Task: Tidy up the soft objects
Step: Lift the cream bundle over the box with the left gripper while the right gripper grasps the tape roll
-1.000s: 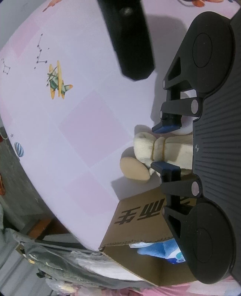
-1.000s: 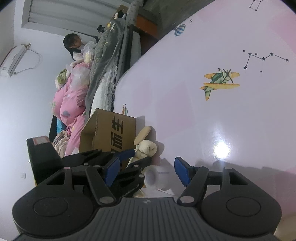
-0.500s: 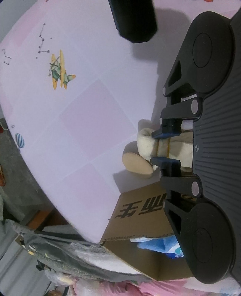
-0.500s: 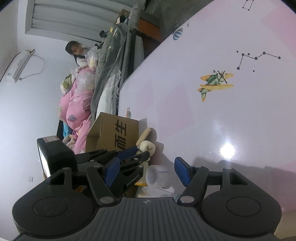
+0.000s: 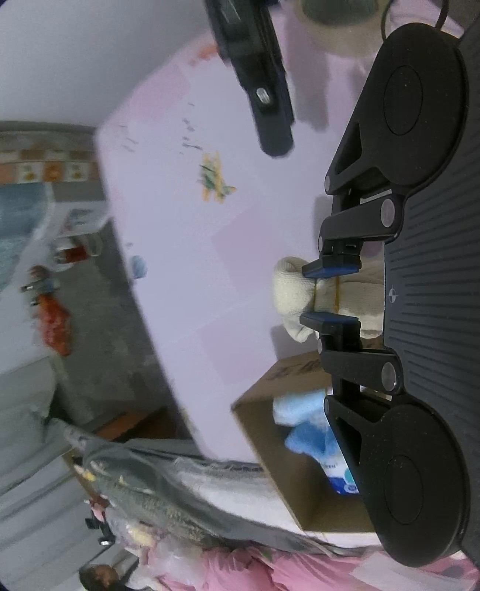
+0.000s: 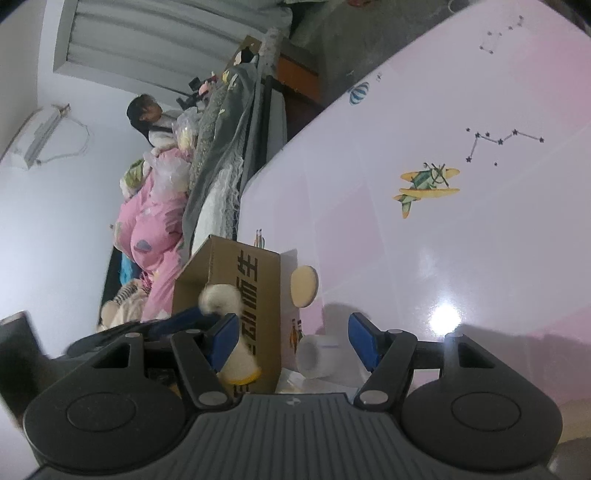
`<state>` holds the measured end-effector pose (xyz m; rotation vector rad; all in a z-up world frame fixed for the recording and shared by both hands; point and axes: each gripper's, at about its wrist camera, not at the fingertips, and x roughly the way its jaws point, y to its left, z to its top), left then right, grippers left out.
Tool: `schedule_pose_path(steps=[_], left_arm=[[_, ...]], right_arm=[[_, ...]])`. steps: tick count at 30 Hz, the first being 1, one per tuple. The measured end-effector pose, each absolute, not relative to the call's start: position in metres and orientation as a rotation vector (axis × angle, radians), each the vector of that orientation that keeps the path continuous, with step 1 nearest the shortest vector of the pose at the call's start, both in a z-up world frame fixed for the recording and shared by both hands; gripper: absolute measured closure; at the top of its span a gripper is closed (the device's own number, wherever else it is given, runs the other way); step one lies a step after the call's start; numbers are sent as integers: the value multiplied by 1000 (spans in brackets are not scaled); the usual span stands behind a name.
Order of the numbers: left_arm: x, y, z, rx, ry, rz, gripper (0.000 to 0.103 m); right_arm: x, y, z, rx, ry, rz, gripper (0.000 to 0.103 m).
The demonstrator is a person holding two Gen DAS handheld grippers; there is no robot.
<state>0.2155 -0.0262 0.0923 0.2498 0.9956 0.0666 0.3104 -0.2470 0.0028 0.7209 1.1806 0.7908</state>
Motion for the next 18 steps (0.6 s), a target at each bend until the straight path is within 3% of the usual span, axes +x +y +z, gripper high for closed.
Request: schedule_pose_path(steps=[9, 18], left_arm=[[155, 26, 155, 114, 853, 99, 84], [96, 88, 174, 30, 807, 223, 84]], right_arm=[[303, -144, 7, 247, 1269, 830, 61], [288, -92, -10, -48, 1261, 766, 85]])
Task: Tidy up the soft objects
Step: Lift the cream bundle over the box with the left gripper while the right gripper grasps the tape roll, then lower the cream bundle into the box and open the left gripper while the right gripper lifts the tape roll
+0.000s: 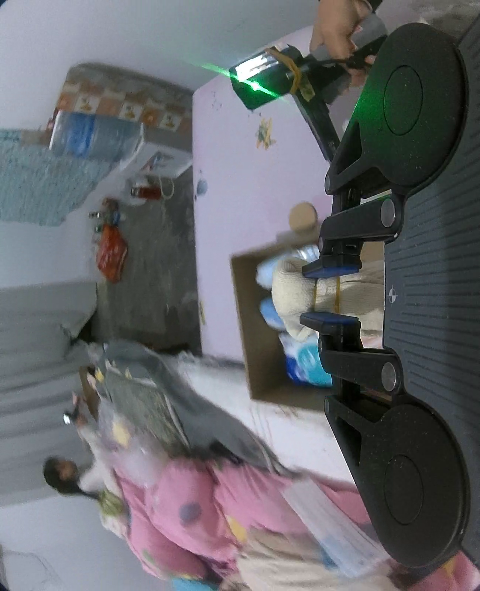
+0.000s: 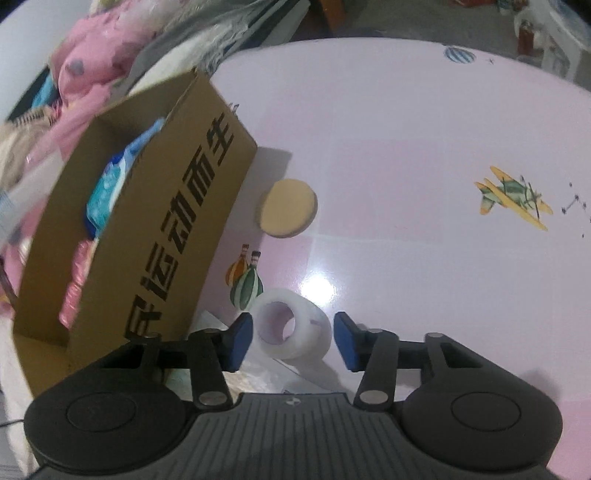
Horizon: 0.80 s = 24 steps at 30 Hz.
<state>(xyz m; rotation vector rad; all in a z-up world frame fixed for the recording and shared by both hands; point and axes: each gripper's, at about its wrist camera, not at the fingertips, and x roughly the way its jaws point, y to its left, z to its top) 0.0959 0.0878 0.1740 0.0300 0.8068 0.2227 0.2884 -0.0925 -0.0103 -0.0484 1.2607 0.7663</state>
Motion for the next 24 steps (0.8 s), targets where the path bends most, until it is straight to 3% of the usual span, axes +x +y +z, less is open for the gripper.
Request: schedule_pose_path(steps=[8, 24], left_arm=[[91, 119, 142, -48, 869, 198, 84], [138, 141, 51, -97, 1064, 104, 84]], right_arm=[[284, -79, -12, -144, 1245, 736, 99], [290, -76, -24, -140, 1249, 748, 103]])
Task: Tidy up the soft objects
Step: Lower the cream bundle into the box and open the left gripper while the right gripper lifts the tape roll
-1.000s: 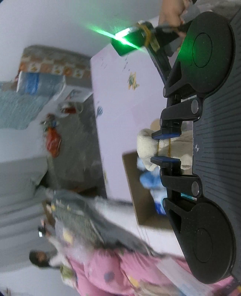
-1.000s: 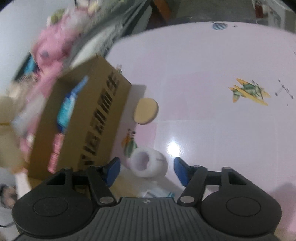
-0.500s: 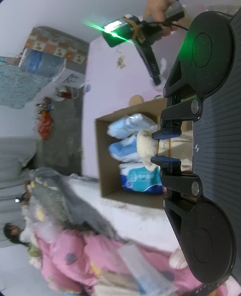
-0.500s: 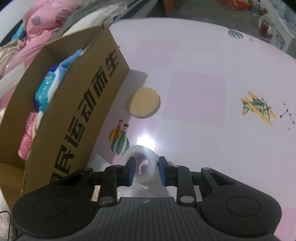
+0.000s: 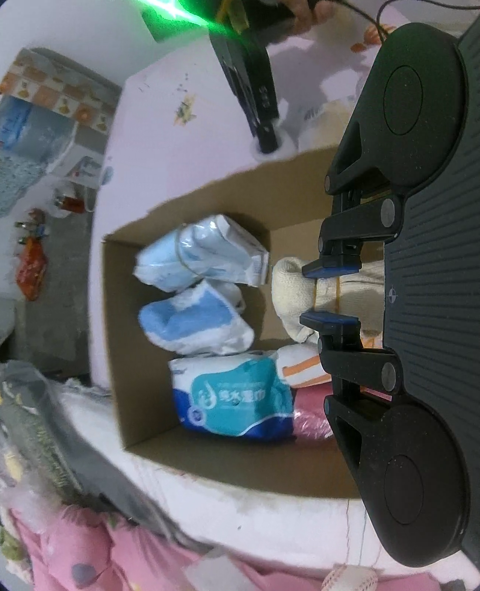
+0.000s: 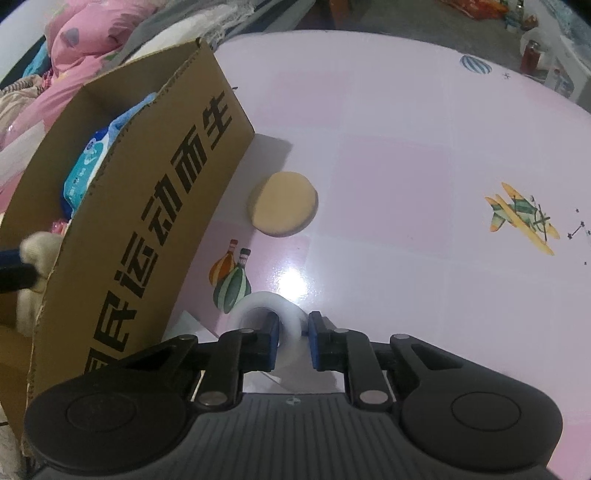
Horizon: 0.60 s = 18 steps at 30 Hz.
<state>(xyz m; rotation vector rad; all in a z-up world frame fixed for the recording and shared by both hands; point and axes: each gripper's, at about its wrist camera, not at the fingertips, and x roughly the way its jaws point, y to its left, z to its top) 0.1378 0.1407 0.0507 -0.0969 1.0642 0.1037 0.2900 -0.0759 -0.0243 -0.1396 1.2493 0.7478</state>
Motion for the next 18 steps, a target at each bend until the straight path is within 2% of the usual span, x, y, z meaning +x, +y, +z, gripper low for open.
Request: schedule_pose_path(steps=[11, 18], left_arm=[[160, 142, 26, -140, 1104, 101, 85], [168, 135, 10, -71, 1109, 145, 85]], right_arm=[[298, -92, -2, -6, 1200, 787, 103], [290, -103, 37, 58, 1116, 829, 103]])
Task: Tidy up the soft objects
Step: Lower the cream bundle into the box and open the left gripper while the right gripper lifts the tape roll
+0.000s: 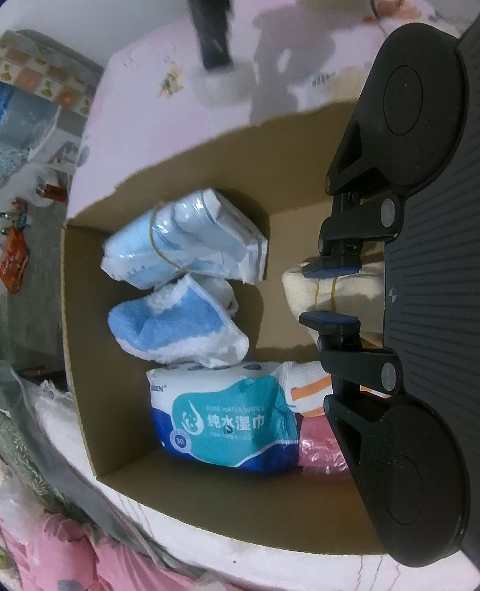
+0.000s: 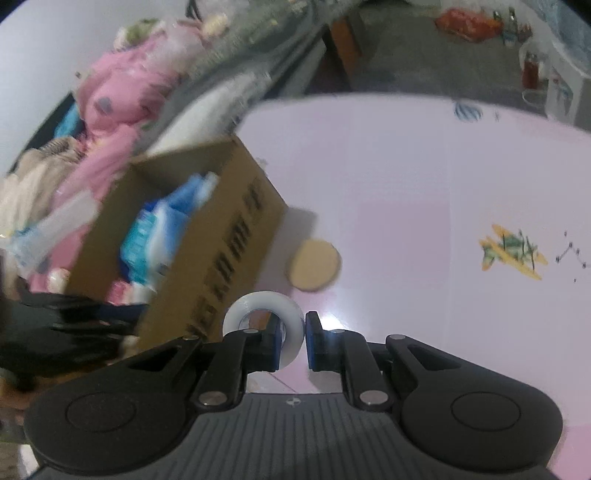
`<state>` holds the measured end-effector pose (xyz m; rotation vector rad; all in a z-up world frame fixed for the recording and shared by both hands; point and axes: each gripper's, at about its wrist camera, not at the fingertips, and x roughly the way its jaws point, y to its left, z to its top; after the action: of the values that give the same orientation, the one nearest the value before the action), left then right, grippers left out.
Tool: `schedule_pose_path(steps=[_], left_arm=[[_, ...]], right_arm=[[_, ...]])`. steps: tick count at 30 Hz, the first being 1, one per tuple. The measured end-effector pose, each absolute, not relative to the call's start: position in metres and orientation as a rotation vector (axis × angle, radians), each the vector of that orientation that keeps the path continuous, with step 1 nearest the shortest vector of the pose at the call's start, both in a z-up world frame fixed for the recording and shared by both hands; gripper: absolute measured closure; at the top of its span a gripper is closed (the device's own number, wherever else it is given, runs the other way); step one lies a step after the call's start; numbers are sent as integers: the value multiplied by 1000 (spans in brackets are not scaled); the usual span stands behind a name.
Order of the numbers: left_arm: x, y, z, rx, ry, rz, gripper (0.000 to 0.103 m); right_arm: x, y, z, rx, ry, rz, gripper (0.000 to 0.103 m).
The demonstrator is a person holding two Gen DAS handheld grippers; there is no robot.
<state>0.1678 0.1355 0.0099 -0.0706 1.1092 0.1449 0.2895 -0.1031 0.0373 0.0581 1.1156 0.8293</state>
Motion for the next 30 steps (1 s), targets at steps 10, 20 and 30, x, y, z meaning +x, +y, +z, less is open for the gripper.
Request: schedule_pose_path(steps=[10, 20, 30], left_arm=[[163, 153, 15, -143, 1086, 126, 79], [142, 189, 49, -278, 977, 181, 68], [114, 208, 94, -315, 812, 230, 46]], right_arm=[[244, -81, 114, -2, 954, 1004, 103], [217, -31, 120, -155, 993, 1076, 103], [200, 54, 91, -486, 1055, 1067, 103]])
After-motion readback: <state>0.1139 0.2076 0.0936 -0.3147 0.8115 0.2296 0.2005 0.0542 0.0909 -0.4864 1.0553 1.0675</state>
